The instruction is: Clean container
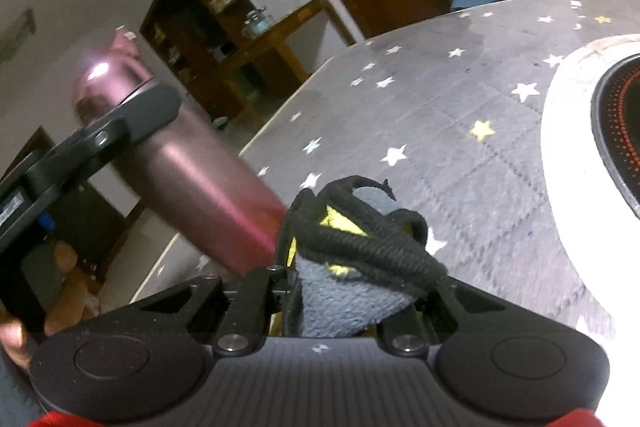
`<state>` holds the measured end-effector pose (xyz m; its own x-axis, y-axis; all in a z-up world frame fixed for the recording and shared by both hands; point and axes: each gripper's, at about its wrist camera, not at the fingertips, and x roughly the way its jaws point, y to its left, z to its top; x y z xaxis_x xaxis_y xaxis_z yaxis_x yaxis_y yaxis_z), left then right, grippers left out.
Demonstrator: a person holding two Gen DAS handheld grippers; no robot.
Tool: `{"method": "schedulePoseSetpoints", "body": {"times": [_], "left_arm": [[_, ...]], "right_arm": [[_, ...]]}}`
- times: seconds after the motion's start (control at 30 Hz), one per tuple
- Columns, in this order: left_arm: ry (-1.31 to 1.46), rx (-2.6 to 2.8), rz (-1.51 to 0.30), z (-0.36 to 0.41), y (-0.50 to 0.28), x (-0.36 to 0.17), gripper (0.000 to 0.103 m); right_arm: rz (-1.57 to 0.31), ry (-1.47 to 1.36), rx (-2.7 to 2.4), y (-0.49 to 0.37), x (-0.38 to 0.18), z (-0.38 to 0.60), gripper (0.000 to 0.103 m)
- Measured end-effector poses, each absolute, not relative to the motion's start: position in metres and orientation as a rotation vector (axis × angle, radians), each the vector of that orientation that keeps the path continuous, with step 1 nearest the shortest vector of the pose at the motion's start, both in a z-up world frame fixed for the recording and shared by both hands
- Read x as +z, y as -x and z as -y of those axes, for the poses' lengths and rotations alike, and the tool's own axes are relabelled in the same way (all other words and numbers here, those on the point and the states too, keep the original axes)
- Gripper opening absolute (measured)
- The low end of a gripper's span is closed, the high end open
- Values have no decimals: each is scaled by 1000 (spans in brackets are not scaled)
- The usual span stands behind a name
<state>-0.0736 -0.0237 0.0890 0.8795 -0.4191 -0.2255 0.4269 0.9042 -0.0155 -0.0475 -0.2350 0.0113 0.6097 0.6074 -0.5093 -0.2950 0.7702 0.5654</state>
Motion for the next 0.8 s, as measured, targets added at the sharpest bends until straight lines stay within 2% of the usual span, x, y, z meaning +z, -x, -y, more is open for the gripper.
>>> {"method": "schedulePoseSetpoints", "body": {"times": [0.4,0.6,0.8], "left_arm": [[-37,-495,-204,5,77,93,57],[-26,-495,-207,2,75,92,58],[-30,-495,-224,7,74,90,60]], "right_arm": [[-563,-738,711,37,63,251,16],[-631,-749,652,17,39,244,16],[-716,-632,568,16,14,236,16]]}}
